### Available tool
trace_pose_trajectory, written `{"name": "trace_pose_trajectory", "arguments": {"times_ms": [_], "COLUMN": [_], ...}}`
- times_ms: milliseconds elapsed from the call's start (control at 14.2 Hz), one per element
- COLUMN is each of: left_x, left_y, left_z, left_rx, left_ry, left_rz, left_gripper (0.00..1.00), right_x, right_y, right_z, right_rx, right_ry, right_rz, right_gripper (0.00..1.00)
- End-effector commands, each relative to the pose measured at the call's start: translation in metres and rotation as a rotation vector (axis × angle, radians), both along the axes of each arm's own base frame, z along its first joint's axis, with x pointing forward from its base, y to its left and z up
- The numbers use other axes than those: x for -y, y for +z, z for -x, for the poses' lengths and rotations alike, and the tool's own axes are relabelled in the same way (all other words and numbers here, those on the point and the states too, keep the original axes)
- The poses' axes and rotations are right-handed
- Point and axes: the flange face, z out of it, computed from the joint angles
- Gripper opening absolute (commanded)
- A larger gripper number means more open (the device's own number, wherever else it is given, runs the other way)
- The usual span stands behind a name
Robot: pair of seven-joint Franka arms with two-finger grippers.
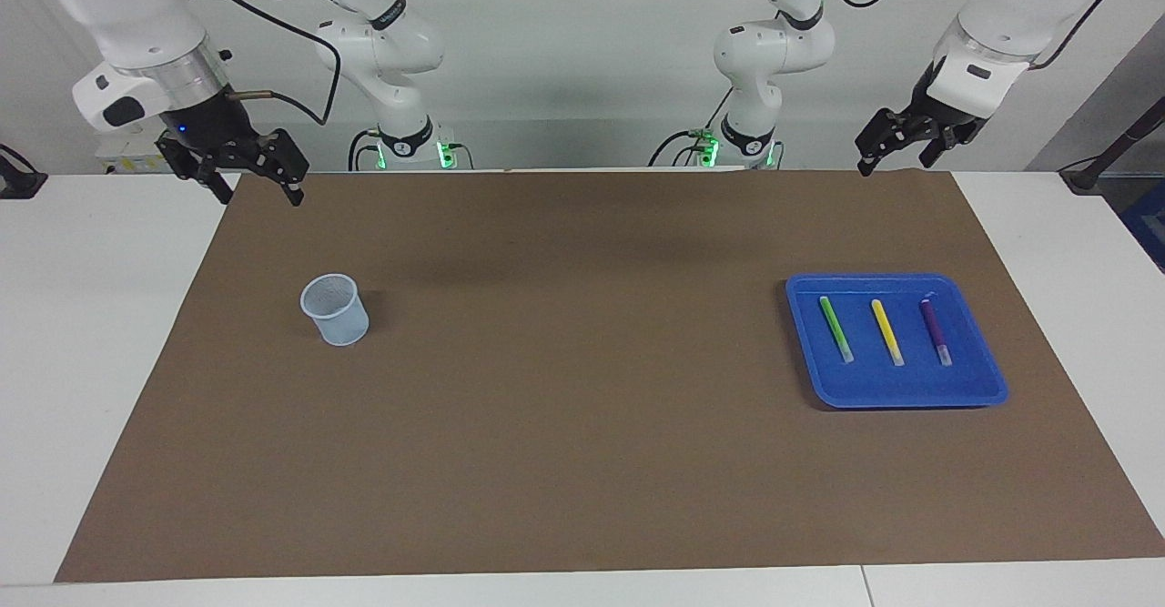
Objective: Transfer and insert pens with both arms
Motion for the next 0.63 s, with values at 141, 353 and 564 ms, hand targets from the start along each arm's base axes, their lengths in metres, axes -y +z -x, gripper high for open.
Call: {"name": "trace_pose_trajectory", "arguments": {"times_ms": [141, 353, 564], "left_x": [-0.0010, -0.0047, -0.0088], "left_y": [0.0010, -0.0005, -0.0004], "left_z": [0.0105, 0.0098, 0.0100], "left_rx": [-0.003, -0.007, -0.007], "left_ry": [0.011, 0.012, 0.017], "left_rz": [-0.012, -0.008, -0.008], "left_gripper": [1.00, 1.00, 1.00], "right_x": [0.0018, 0.0016, 0.0017], "right_y": [0.0029, 0.0029, 0.0031], "right_z": [0.0033, 0.0033, 0.0032], "right_rx": [0.011, 0.011, 0.013], "right_ry": [0.011, 0.011, 0.011], "right_rz": [-0.020, -0.022, -0.022], "right_gripper": [1.00, 1.00, 1.00]}}
